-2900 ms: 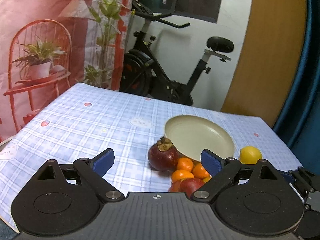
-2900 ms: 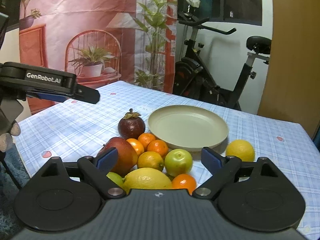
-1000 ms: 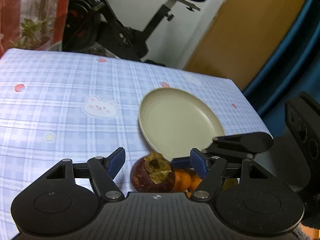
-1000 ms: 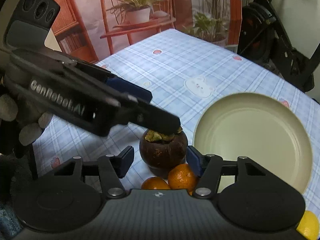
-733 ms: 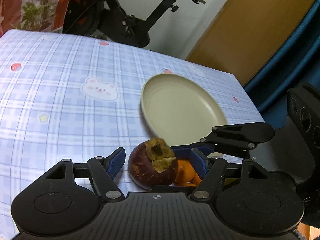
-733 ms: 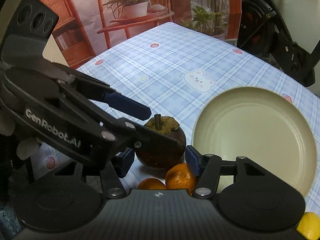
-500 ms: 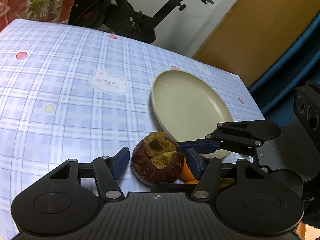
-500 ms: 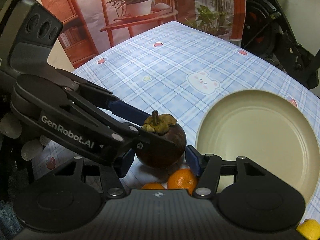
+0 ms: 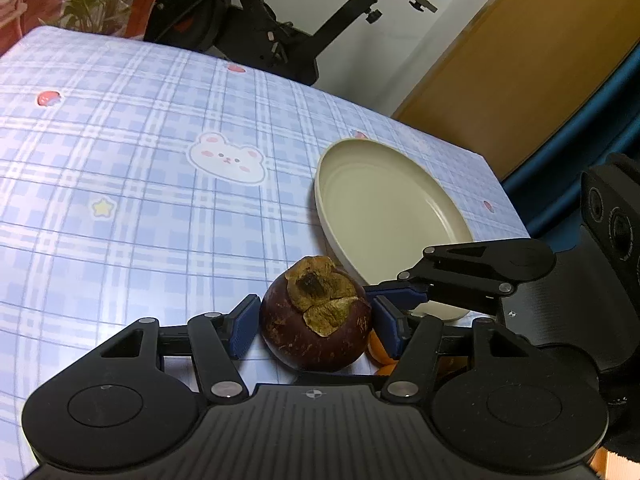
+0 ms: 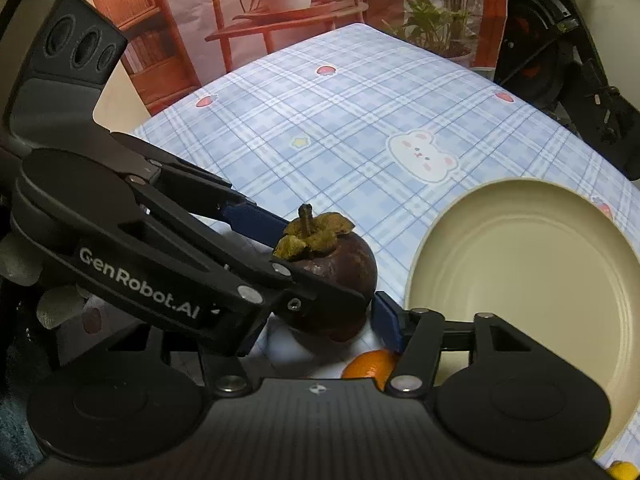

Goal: Organize fruits
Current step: 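Carry the mangosteen in the left gripper over the beige plate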

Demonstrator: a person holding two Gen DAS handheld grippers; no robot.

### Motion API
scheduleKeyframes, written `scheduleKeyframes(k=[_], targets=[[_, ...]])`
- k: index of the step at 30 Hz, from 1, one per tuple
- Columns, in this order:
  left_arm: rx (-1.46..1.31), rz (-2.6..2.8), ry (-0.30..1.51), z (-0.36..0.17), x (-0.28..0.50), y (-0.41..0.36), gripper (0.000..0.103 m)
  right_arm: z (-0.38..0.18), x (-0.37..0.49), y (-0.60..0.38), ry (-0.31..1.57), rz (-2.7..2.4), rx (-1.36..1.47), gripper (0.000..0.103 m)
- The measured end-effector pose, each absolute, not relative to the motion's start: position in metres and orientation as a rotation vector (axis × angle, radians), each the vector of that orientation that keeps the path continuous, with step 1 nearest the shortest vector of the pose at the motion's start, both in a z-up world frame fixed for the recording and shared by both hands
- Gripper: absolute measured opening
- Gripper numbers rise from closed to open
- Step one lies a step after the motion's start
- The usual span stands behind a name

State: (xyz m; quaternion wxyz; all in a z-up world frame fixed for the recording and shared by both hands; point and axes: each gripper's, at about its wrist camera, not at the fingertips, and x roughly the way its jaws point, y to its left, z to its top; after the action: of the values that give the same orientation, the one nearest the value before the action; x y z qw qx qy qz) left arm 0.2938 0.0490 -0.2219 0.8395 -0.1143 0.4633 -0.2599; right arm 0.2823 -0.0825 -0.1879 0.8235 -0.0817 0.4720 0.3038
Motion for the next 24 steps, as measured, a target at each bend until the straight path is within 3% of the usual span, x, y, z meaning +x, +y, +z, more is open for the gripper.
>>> scheduleKeyframes(k=[15, 24], targets=[[-0.117, -0.581, 0.815, -0.166, 0.299, 0.022, 0.064, -0.147, 0.272, -0.11, 0.803, 0.583, -0.097, 0.059], [-0.075, -0.587, 0.83, -0.183, 0.321, -0.012, 0.064, -0.155, 0.281, -0.13, 0.778, 0.479, -0.134, 0.059]])
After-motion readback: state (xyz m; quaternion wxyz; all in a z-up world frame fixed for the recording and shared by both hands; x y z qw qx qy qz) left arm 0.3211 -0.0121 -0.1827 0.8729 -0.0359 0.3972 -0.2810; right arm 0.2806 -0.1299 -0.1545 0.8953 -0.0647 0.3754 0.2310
